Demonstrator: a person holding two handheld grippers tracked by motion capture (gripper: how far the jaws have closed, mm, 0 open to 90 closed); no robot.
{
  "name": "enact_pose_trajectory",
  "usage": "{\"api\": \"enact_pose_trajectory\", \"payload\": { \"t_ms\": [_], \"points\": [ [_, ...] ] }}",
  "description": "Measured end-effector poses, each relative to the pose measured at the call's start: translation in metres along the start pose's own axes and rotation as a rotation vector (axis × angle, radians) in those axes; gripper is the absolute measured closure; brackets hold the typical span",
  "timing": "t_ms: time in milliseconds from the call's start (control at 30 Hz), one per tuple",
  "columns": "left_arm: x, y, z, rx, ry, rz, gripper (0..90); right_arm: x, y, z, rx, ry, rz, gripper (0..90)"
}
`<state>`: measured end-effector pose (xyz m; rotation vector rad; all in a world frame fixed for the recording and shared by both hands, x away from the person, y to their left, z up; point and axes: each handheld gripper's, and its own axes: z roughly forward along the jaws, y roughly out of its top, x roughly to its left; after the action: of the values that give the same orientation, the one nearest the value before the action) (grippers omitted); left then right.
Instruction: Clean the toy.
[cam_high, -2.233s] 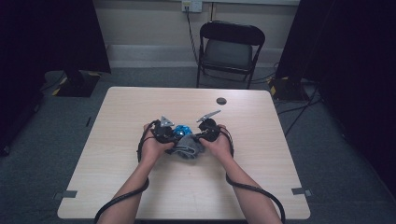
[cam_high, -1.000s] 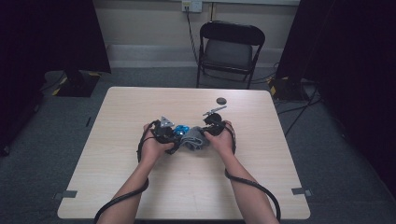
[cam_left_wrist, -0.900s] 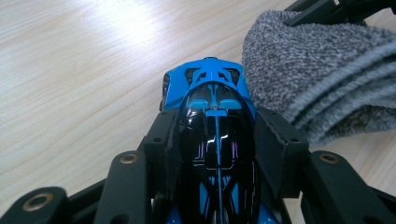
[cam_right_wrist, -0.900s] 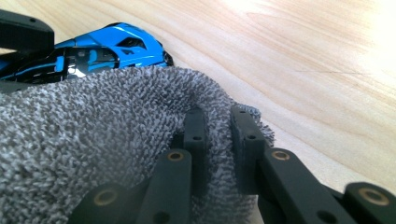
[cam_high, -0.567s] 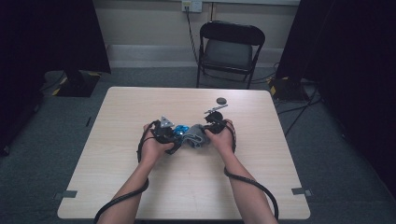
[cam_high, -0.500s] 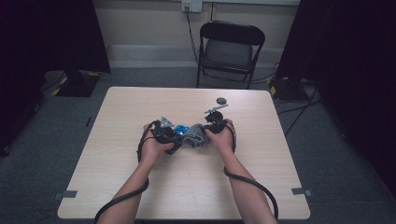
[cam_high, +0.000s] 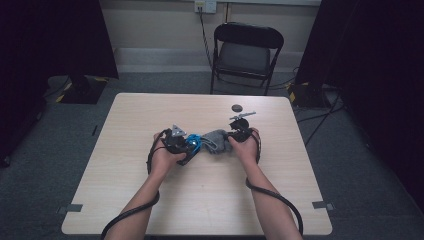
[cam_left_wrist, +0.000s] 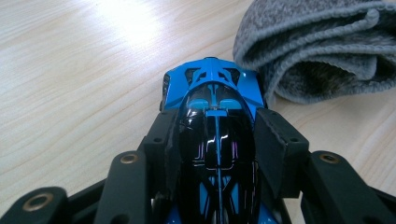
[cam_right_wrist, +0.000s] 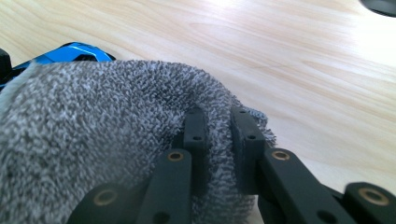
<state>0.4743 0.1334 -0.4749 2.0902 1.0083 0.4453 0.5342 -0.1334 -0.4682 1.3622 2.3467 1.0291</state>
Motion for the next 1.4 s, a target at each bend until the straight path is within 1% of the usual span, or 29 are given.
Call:
{"api": "enact_pose_trajectory", "payload": {
  "t_ms": [100,267,500,600,667,700,767,800,833,900,1067,1167,1333,1400],
  "points": [
    [0.000,0.000,0.000,0.002,0.003,0.002,52.0,-0.007,-0.003,-0.007,-0.014,0.001,0.004,78.3],
    [0.000,0.001,0.000,0.005,0.004,0.005,52.1,-0.012,-0.008,-0.019,-0.047,0.032,0.003,78.3],
    [0.000,0.002,0.000,0.011,0.003,0.005,52.1,-0.013,-0.013,-0.034,-0.076,0.071,-0.005,78.2],
    [0.000,0.002,0.000,0.013,-0.001,0.002,52.1,-0.014,-0.017,-0.040,-0.091,0.100,0.000,78.2],
    [0.000,0.002,0.000,0.017,0.001,0.004,52.1,-0.013,-0.022,-0.043,-0.089,0.108,-0.001,78.2],
    [0.000,0.002,0.000,0.015,0.002,0.003,52.1,-0.013,-0.023,-0.044,-0.096,0.118,-0.007,78.2],
    [0.000,0.002,0.000,0.016,0.000,0.003,52.1,-0.012,-0.027,-0.049,-0.112,0.154,-0.026,78.2],
    [0.001,0.002,0.000,0.018,-0.001,0.004,52.1,-0.011,-0.028,-0.051,-0.113,0.155,-0.028,78.2],
    [0.001,0.002,0.000,0.018,-0.003,0.002,52.1,-0.009,-0.029,-0.053,-0.111,0.168,-0.032,78.2],
    [0.001,0.002,0.000,0.017,-0.004,0.001,52.0,-0.005,-0.031,-0.057,-0.107,0.180,-0.053,78.2],
    [0.001,0.003,0.000,0.026,0.002,0.003,52.1,0.007,-0.033,-0.065,-0.109,0.233,-0.093,78.2],
    [0.001,0.004,0.000,0.030,0.000,0.003,52.1,0.018,-0.035,-0.066,-0.091,0.260,-0.139,78.2],
    [0.001,0.004,0.000,0.029,-0.001,-0.002,52.1,0.039,-0.040,-0.062,-0.079,0.321,-0.184,78.2],
    [0.001,0.004,0.000,0.029,-0.005,-0.010,52.0,0.046,-0.041,-0.060,-0.068,0.334,-0.203,78.1]
  ]
}}
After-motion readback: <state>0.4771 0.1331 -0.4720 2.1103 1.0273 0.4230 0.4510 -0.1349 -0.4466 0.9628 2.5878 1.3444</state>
